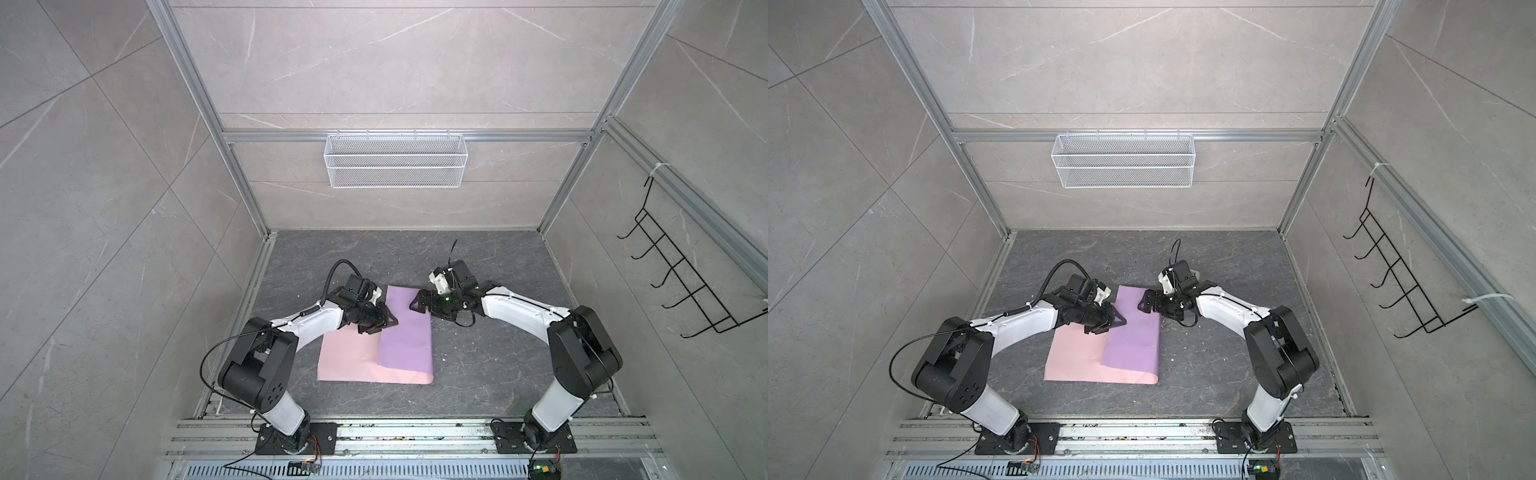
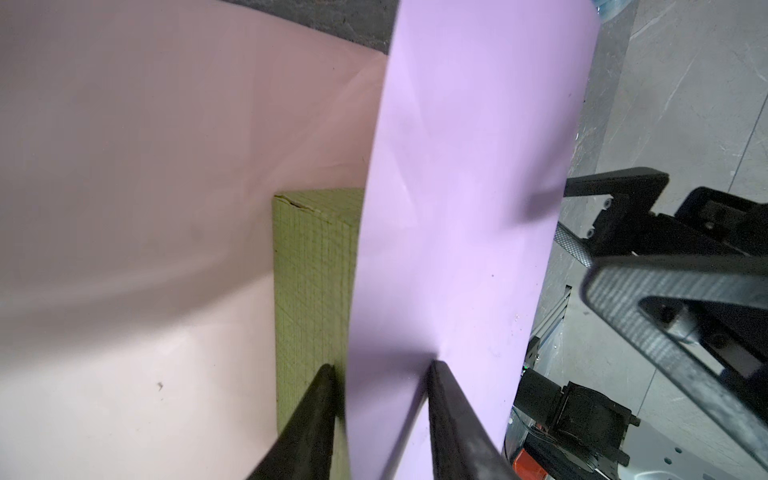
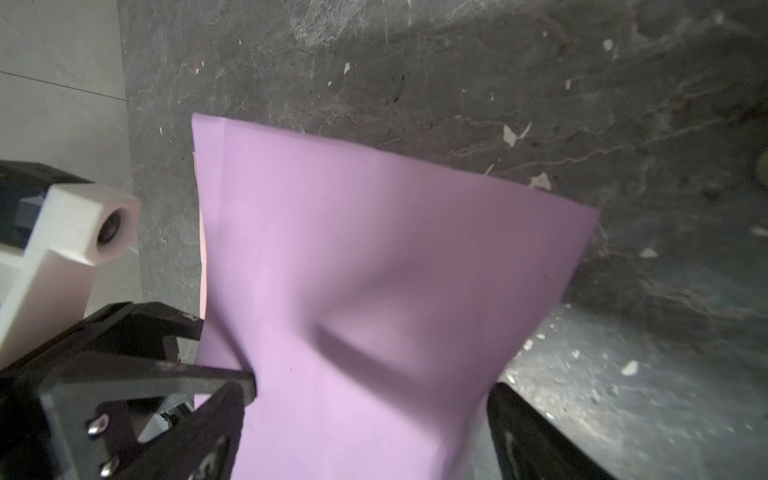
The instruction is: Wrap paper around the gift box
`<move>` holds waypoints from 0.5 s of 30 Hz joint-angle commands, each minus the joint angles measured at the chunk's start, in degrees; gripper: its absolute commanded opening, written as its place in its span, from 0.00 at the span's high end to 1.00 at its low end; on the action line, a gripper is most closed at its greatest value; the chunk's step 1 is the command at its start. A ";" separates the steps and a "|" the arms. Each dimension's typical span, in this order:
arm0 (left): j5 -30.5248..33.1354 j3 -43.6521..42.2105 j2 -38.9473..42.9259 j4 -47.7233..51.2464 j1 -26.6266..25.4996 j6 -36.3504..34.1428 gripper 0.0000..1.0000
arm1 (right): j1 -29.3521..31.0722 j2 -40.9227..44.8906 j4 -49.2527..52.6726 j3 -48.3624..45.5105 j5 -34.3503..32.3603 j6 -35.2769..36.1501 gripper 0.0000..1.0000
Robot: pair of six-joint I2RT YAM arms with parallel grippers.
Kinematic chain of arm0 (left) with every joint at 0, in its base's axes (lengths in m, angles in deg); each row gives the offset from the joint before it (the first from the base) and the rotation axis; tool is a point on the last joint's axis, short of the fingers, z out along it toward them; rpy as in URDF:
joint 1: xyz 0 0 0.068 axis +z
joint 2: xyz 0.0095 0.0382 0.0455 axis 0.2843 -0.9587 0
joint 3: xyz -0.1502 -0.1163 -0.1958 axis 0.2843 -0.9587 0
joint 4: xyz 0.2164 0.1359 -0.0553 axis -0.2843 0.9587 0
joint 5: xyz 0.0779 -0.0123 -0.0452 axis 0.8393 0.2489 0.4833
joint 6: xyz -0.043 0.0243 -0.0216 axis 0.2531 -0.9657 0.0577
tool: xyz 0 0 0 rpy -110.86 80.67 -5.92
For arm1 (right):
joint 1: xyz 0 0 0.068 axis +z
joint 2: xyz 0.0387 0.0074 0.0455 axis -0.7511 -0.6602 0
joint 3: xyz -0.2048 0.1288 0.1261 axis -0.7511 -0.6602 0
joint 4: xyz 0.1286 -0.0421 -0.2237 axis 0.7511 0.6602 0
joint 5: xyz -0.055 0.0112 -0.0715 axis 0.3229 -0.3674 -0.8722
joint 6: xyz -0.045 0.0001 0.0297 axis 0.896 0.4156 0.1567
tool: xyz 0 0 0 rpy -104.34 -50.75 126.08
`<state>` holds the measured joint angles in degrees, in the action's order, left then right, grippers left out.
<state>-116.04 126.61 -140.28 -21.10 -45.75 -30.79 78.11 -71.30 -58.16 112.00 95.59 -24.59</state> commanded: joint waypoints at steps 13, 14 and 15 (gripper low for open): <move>3.91 -1.43 -2.35 6.18 -0.47 -1.80 0.66 | -3.08 -8.82 -4.86 8.02 3.19 -3.43 0.08; 3.85 -1.43 -2.29 6.27 -0.44 -1.89 0.66 | -3.37 -9.28 -4.97 8.42 3.26 -3.47 0.08; 3.92 -1.46 -2.35 6.28 -0.47 -1.89 0.66 | -3.61 -9.69 -5.00 8.81 3.40 -3.56 0.08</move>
<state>-116.20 126.61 -140.28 -21.06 -45.70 -31.38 75.12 -79.23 -62.01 118.78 98.08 -27.56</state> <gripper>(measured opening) 0.343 0.925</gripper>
